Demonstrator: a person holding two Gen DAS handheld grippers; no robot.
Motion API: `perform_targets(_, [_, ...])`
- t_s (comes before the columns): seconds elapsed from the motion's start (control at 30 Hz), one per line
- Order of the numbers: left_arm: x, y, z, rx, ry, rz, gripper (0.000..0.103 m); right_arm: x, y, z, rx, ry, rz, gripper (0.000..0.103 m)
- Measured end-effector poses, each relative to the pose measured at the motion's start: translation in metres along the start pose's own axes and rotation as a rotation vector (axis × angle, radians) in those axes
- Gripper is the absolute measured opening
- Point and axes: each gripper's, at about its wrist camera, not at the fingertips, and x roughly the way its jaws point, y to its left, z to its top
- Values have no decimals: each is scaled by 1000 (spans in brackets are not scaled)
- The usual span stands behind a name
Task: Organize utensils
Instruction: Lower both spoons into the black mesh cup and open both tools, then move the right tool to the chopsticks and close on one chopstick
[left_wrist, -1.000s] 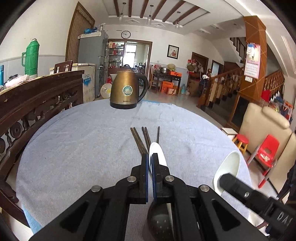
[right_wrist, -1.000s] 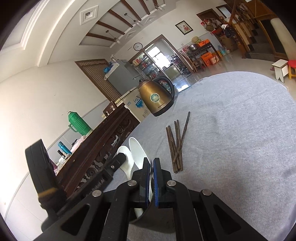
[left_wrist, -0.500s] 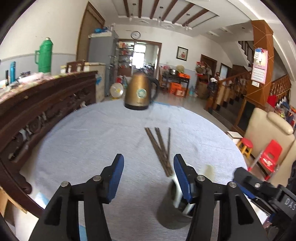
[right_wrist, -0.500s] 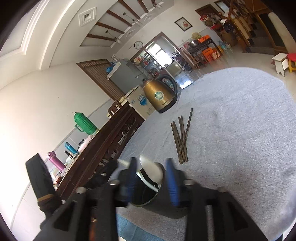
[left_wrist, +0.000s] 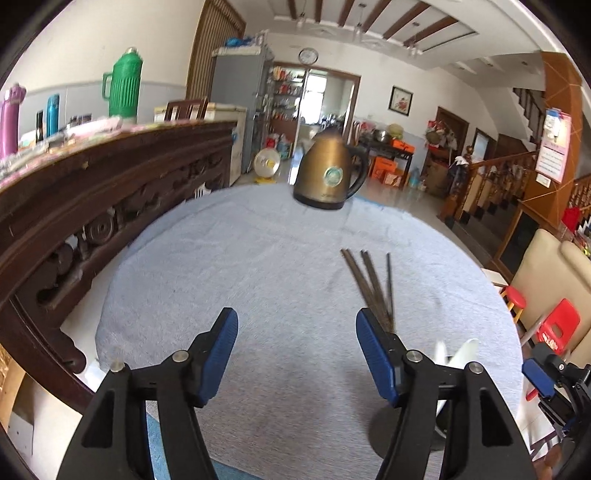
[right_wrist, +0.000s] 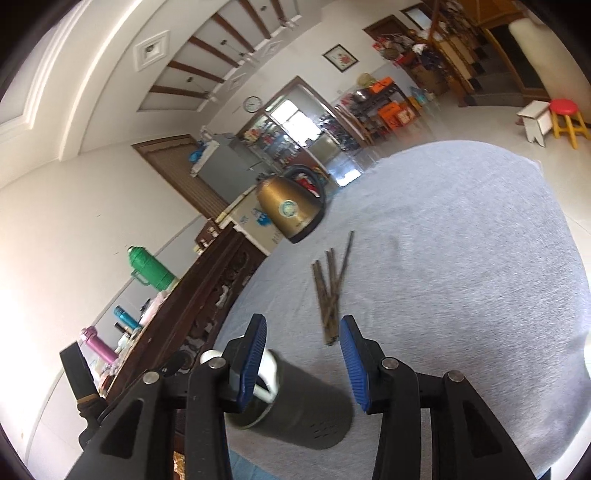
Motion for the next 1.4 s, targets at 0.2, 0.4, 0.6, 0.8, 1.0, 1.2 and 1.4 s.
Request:
perform_targets(0.2, [44, 11, 7, -6, 84, -3, 67, 23, -19, 15, 11, 33, -62, 45])
perform_targets(0.4, [100, 15, 30, -15, 196, -35, 67, 72, -29, 40, -18, 126, -116, 45])
perform_targets(0.6, [172, -1, 59, -20, 333, -78, 67, 150, -28, 68, -88, 279, -170, 45])
perform_targets(0.8, [235, -31, 85, -23, 414, -115, 67, 233, -26, 99, -129, 381, -241, 45])
perform_targets(1.0, [289, -52, 98, -14, 462, -93, 67, 298, -32, 133, -133, 437, -310, 42])
perform_targets(1.2, [322, -62, 104, -2, 487, -71, 67, 343, -50, 149, -81, 497, -359, 38])
perform_targets(1.4, [331, -89, 102, 143, 479, -25, 64, 371, -54, 149, -86, 524, -392, 29])
